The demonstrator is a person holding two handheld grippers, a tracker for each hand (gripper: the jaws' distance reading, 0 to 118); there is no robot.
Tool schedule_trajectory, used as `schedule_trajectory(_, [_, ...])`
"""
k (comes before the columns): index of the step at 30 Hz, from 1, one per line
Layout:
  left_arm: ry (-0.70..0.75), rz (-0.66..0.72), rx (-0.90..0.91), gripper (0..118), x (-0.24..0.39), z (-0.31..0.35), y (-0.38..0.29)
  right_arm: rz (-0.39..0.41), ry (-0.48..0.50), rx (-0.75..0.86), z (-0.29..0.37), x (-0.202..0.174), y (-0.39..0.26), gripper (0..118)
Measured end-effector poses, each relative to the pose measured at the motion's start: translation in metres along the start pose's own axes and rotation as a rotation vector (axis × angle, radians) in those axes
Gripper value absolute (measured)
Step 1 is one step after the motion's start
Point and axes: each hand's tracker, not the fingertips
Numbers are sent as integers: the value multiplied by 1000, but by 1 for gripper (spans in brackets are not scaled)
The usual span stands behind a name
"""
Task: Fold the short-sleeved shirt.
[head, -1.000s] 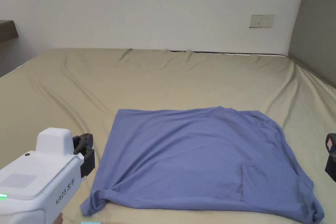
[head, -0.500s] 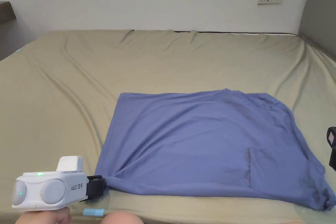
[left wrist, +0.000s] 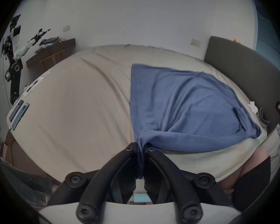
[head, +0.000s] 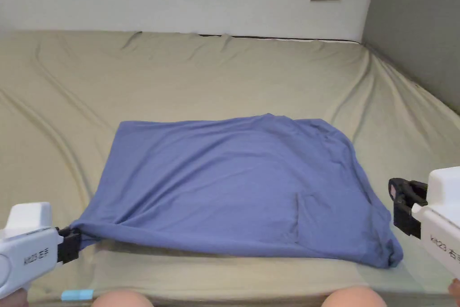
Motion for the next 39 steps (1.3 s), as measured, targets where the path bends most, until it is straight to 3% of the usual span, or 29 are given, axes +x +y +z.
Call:
schedule_trajectory(1, [1,2,10,4,10,10,-1,-18,37,-87,-9,6,-4,5])
schedule_trajectory(2, [-2,1,7,4,10,10,-1,-52,85,-193,-19,12,-12,22])
schedule_trajectory(3, [-3,2,1,4,11,9,-2,-33,63,-288,-32,22,-27,53])
schedule_trajectory(4, [-4,-2,-9,4,11,7,-3,19,57,-273,-41,24,-37,95])
schedule_trajectory(5, [0,-7,-16,4,14,6,-4,37,56,-307,-50,28,-47,107])
schedule_trajectory(9, [8,-14,-43,4,19,5,-7,68,42,-438,-85,43,-91,95])
schedule_trajectory(10, [9,-18,-44,4,21,6,-8,53,29,-459,-90,45,-99,78])
schedule_trajectory(12, [12,-27,-47,4,23,7,-10,-3,43,-457,-94,51,-110,34])
schedule_trajectory(13, [11,-35,-49,4,22,8,-10,-63,89,-450,-94,55,-115,19])
schedule_trajectory(14, [10,-43,-52,4,22,8,-11,-117,138,-445,-94,57,-117,15])
schedule_trajectory(15, [13,-50,-55,4,23,9,-12,-152,159,-432,-91,57,-120,15])
schedule_trajectory(18, [15,-55,-62,4,23,13,-10,-77,132,-415,-83,50,-109,7])
schedule_trajectory(23, [59,-136,-100,4,31,20,2,-74,151,-355,-66,59,-72,6])
schedule_trajectory(25, [44,-246,-138,4,29,18,13,-43,147,-355,-69,62,-54,6])
schedule_trajectory(27, [44,-218,-128,4,24,18,32,-36,150,-346,-75,65,-32,6])
schedule_trajectory(30, [4,-117,-129,4,17,10,67,-41,147,-350,-98,73,-5,6])
schedule_trajectory(35, [33,-161,-96,4,25,-28,115,-46,111,-364,-160,85,28,6])
schedule_trajectory(39, [34,-104,-121,4,30,-80,143,-34,82,-430,-223,83,32,6])
